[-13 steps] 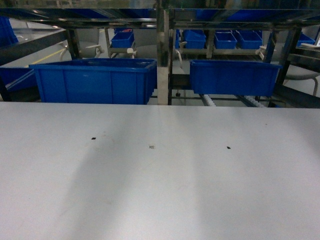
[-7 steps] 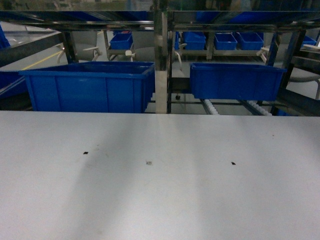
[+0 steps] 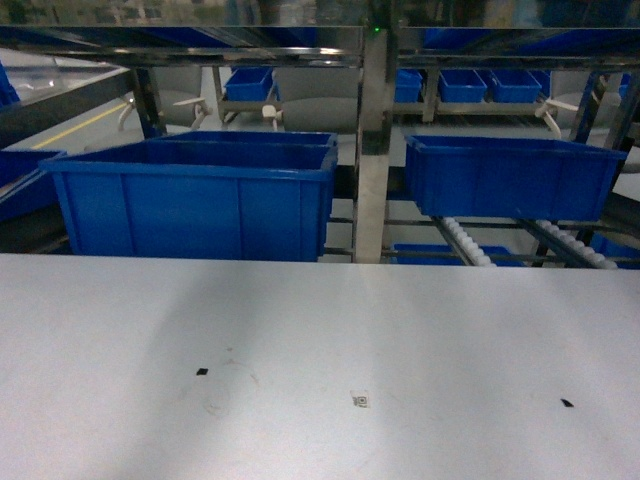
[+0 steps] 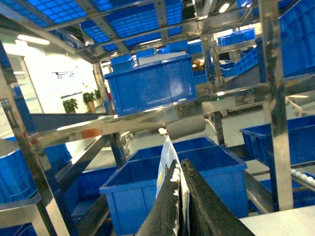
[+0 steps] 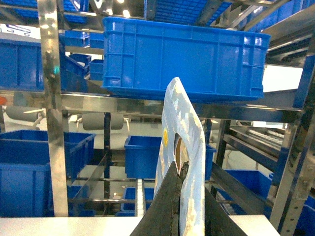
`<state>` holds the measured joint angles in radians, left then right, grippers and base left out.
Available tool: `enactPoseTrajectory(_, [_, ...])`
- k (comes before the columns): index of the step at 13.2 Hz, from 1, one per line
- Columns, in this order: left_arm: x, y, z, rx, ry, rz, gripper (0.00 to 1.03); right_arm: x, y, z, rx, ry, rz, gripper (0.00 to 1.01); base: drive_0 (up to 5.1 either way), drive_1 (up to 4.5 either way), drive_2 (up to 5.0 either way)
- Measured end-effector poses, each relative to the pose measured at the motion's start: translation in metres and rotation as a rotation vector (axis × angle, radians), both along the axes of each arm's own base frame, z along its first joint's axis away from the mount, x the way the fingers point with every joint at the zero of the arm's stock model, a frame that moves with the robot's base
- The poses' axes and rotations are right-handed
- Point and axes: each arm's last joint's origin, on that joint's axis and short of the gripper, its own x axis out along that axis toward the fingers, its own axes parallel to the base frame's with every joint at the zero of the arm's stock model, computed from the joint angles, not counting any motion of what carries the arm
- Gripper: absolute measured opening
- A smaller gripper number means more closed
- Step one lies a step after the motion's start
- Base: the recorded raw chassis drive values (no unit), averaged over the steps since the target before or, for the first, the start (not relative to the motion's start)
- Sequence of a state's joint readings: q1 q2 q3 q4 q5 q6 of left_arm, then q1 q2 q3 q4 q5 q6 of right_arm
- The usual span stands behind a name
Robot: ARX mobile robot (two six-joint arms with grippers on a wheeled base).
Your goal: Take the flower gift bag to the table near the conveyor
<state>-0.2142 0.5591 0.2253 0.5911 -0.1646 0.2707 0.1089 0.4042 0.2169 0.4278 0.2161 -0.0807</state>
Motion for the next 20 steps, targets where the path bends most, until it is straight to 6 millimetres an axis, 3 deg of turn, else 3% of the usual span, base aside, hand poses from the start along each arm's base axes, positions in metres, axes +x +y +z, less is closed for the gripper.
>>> enactPoseTrajectory(10, [0.000, 0.000, 0.000, 0.000, 0.004, 0.004, 0.02, 0.002, 0.000, -0.001, 0.000, -0.020, 0.015, 0.02, -2.6, 4.92, -2.6])
enactPoseTrajectory(15, [0.000, 0.000, 0.000, 0.000, 0.004, 0.004, 0.02, 0.045, 0.005, -0.041, -0.011, 0.068, 0.092, 0.02, -2.6, 4.92, -2.6])
enactPoseTrajectory(20, [0.000, 0.000, 0.000, 0.000, 0.004, 0.004, 0.02, 0.113, 0.010, -0.072, 0.024, 0.196, 0.151, 0.02, -2.6, 4.92, -2.6])
